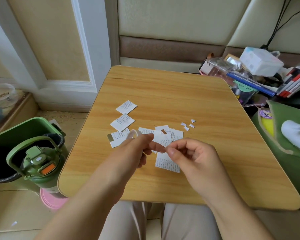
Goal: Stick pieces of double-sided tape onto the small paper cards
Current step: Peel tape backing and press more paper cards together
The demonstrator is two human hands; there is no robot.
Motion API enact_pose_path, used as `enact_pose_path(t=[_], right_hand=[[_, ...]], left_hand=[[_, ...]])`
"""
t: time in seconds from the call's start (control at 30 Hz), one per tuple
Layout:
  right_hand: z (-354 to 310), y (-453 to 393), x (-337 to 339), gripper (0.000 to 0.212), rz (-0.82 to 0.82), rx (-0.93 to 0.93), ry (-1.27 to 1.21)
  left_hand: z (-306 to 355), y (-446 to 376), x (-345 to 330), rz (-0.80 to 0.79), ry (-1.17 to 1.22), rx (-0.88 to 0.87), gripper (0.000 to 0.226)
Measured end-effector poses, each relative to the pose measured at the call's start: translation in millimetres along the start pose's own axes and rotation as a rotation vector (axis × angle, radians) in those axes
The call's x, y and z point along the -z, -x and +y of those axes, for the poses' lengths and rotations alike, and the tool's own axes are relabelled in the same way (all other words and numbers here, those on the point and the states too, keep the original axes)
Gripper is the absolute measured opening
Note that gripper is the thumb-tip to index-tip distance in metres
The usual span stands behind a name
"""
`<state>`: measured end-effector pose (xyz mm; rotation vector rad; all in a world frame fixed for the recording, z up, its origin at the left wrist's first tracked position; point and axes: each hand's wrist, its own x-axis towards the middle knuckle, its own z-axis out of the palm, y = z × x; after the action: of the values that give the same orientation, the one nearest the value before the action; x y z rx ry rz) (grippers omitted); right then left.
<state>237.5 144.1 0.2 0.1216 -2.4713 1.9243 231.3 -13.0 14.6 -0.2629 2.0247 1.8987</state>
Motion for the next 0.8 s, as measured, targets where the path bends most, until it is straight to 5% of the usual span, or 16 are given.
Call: enact_pose_path(t=[0.13, 0.23, 0.37, 0.5, 0.8], right_hand=[[14, 3, -2, 0.011, -0.035, -0.138, -0.210], [20, 6, 2, 0.005, -0.113, -0.247, -0.489], [28, 7, 15, 0.050, -0.141, -0.455, -0.748], [32, 6, 22, 0.041, -0.140, -0.652, -0.647], [40, -3, 11, 0.027, -0.064, -0.773, -0.568]], left_hand=[[-7, 1, -6, 0.045, -0.066, -0.020, 0.029], [-17, -7, -2, 0.147, -0.244, -0.091, 0.043], [-39, -25, 11, 0.143, -0.527, -0.259, 0.033], [-71, -42, 14, 0.128, -0.938, -0.592, 0.034], [-91, -44, -1, 0.164, -1.090, -0.738, 0.039]])
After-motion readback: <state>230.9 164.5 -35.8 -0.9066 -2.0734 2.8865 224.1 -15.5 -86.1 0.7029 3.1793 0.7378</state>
